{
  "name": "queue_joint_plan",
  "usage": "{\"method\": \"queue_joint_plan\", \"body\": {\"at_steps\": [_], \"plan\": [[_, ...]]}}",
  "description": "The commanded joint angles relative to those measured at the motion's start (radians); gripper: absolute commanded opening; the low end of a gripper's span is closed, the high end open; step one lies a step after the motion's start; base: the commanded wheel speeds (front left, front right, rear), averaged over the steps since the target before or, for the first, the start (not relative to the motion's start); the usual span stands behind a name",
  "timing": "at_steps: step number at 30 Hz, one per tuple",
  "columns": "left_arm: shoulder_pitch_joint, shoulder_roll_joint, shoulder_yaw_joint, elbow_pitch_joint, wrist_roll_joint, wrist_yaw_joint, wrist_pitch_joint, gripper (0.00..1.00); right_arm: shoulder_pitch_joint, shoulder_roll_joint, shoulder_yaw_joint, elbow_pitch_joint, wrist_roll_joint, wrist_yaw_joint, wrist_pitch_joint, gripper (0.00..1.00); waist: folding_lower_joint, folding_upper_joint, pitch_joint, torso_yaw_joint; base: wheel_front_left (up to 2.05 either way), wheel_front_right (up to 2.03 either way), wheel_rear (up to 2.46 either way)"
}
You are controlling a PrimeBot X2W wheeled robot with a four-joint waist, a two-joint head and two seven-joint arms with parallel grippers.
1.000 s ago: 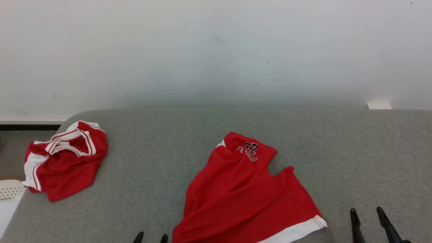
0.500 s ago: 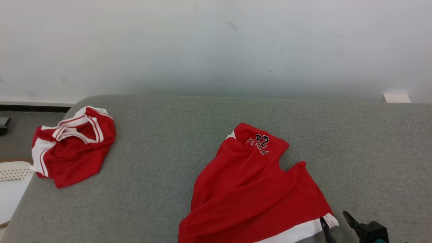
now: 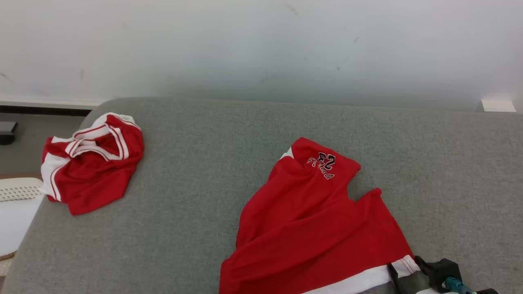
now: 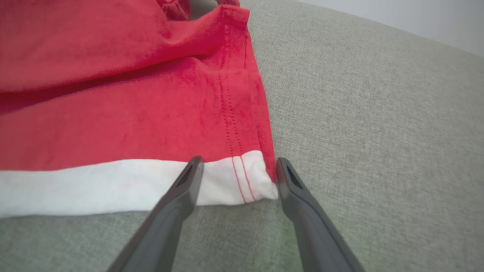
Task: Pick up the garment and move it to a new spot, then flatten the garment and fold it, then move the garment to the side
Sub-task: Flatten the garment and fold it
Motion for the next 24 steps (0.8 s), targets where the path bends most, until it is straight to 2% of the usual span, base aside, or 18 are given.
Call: {"method": "queue_joint_plan", "body": {"at_steps": [1,17,18,20,22,23,24], "plan": [[-0.016,0.01,-0.013,0.005,-0.016,-0.002,-0.008,1.0,-0.009,0.001,0.001,0.005,-0.004,0.0,-0.004,1.0,-0.0001,-0.0001,0.003,0.0,0.0,0.0,0.0],[-0.075,0.04,-0.077,0.055,-0.08,-0.002,-0.049,1.0,-0.015,0.004,0.016,0.015,0.012,0.0,-0.012,1.0,-0.0001,-0.0001,0.024,-0.01,0.0,0.0,0.0],[-0.081,0.043,-0.086,0.057,-0.082,-0.002,-0.046,0.89,-0.016,0.004,0.016,0.016,0.012,0.0,-0.011,1.0,-0.0001,-0.0001,0.025,-0.01,0.0,0.0,0.0],[-0.095,0.048,-0.11,0.06,-0.091,-0.002,-0.041,0.55,-0.015,0.004,0.014,0.017,0.02,0.0,-0.013,1.0,-0.0001,-0.0001,0.024,-0.01,0.0,0.0,0.0],[-0.115,0.054,-0.13,0.066,-0.097,-0.002,-0.041,0.45,-0.013,0.004,0.016,0.021,0.027,0.0,-0.009,1.0,-0.0001,-0.0001,0.024,-0.009,0.0,0.0,0.0],[-0.125,0.056,-0.141,0.071,-0.101,-0.002,-0.042,0.44,-0.014,0.004,0.019,0.026,0.033,0.0,-0.004,1.0,-0.0001,-0.0001,0.023,-0.01,0.0,0.0,0.0],[-0.132,0.058,-0.153,0.076,-0.105,-0.002,-0.043,0.41,-0.014,0.004,0.027,0.033,0.041,0.0,0.003,0.71,-0.0001,-0.0001,0.02,-0.011,0.0,0.0,0.0]]}}
